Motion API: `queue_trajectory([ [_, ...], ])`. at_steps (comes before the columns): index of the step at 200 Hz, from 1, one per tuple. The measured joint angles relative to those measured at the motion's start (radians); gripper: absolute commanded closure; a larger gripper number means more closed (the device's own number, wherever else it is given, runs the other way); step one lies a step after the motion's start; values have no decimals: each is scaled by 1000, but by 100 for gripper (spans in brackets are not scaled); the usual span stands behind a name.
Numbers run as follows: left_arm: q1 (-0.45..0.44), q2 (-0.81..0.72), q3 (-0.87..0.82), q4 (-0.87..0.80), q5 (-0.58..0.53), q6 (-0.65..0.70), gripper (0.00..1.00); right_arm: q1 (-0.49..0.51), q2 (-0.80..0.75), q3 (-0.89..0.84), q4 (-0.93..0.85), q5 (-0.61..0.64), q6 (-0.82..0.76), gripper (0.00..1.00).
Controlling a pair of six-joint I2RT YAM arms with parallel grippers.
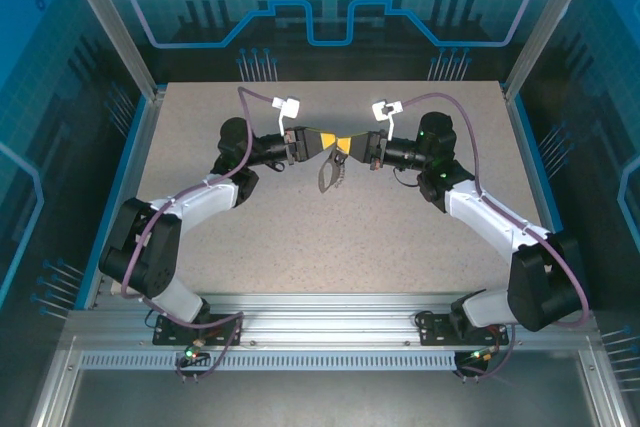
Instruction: Put the keys on the keyring
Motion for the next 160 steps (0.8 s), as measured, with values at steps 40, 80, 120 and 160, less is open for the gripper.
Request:
queue_trajectory([
  [40,-2,0,0,0,0,6,99,-3,0,0,-1,3,0,100],
  [80,-8,0,-1,2,-8,8,100,-10,-6,-2,-11,5,4,83],
  [120,-32,0,-29,44,-19,6,100,-53,-117,-72,-28,56,16,69],
  [160,-32,0,-71,116,-59,-25,100,-72,-261,-169,-78,126,2,62],
])
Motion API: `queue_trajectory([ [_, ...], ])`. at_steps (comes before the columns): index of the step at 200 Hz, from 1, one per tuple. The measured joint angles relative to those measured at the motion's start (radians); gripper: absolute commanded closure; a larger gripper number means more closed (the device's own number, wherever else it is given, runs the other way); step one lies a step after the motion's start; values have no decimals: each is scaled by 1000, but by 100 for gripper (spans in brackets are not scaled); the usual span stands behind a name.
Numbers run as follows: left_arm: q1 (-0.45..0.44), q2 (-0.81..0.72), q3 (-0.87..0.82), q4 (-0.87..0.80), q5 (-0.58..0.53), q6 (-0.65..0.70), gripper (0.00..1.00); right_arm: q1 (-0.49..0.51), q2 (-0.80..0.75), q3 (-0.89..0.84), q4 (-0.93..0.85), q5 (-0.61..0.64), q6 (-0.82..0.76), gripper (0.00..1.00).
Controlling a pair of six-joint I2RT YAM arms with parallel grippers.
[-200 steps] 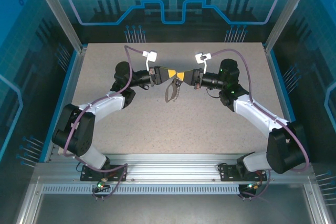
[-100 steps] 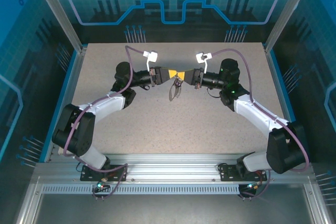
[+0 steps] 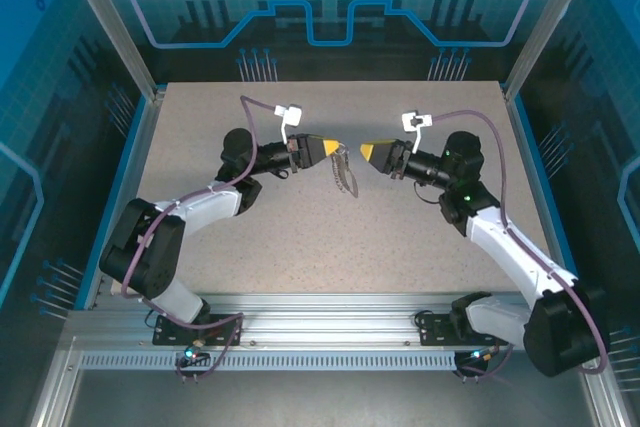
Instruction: Put the keys on the keyring
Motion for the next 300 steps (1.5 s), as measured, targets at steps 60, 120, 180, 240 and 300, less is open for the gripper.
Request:
queue_trajectory([
  [60,0,0,-20,109,-52,-72,100,12,-60,-77,-31,94,-31,51],
  [120,0,-3,-30,116,-62,-80,100,73,23,-81,24,151,-13,50],
  [180,0,-30,-35,97,-66,-80,100,124,50,-14,26,161,-32,49],
  [240,-2,-31,-35,78,-66,-80,100,134,63,12,24,164,-54,49],
  [300,-2,-31,-35,78,-66,-80,100,150,65,20,14,166,-66,52],
])
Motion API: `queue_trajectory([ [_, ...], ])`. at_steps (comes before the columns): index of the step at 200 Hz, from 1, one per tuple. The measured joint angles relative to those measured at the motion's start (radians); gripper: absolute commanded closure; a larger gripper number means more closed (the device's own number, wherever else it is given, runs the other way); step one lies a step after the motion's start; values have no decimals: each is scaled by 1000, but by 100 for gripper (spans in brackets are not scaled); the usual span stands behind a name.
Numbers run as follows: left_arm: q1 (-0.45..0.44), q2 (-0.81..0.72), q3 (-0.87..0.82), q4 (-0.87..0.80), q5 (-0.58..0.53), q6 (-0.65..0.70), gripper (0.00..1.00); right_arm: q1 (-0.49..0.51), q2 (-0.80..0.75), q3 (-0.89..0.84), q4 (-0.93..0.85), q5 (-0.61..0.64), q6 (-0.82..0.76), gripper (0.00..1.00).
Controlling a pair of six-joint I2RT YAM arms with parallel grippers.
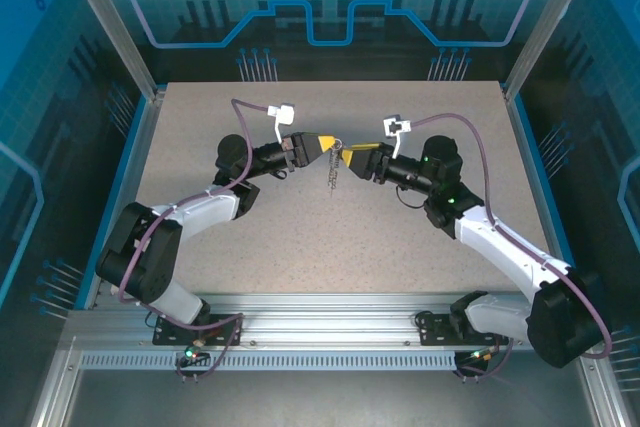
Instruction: Put the keys on the keyring
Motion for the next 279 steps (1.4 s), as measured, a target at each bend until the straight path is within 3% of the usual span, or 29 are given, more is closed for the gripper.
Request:
queue_trajectory([
  [70,0,0,0,0,0,0,100,7,27,2,-16,2,-22,66],
  [94,0,0,0,0,0,0,100,10,37,2,-17,2,-24,77],
  [127,0,0,0,-5,0,0,100,20,44,3,-12,-10,-29,100],
  [279,0,0,0,-3,-4,0,100,68,90,31,-42,-47,-71,100],
])
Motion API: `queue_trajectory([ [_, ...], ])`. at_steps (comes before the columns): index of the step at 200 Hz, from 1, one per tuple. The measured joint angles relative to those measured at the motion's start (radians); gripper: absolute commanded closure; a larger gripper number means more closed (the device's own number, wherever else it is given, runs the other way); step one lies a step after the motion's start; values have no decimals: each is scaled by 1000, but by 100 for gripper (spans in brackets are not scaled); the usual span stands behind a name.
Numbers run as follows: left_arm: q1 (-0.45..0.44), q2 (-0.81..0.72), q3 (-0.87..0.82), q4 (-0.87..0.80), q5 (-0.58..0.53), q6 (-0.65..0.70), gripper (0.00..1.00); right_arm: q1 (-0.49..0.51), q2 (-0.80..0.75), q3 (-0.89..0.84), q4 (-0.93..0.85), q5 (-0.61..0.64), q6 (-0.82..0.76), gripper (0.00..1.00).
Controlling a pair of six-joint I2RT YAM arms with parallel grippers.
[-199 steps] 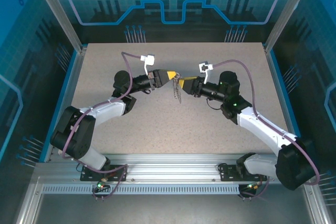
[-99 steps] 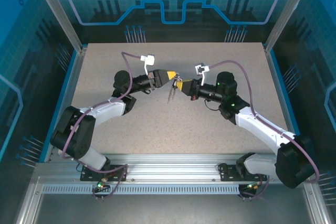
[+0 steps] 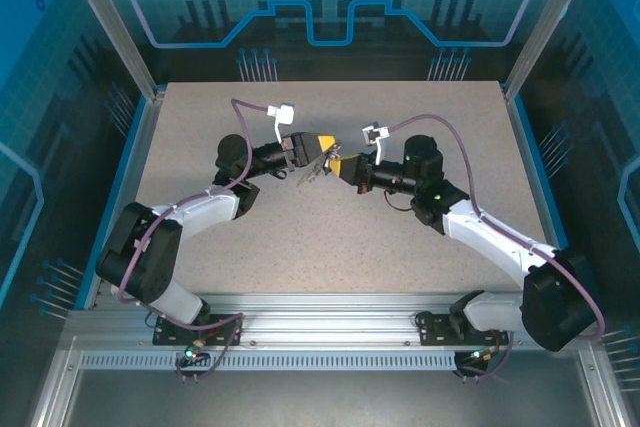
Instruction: Put the keys on the keyring
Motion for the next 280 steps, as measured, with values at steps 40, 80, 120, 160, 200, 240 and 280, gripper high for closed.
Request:
queue_trajectory([
  [40,0,0,0,0,0,0,100,0,2,1,0,-7,1,100],
  [80,0,0,0,3,-3,0,100,1,2,6,4,-8,11,100],
  [120,0,0,-1,28,-21,0,100,11,2,30,0,-8,21,98],
  [160,-3,0,-14,43,-31,-3,100,8,-38,27,-61,-5,8,61],
  [200,-7,0,-18,50,-42,-19,100,-87,-225,-32,-133,-2,-3,53],
  [240,-10,1,-38,83,-82,-46,100,-132,-303,-60,-129,51,38,52],
  [280,-26,3,-53,114,-147,-74,100,-132,-218,-57,-27,95,129,52],
])
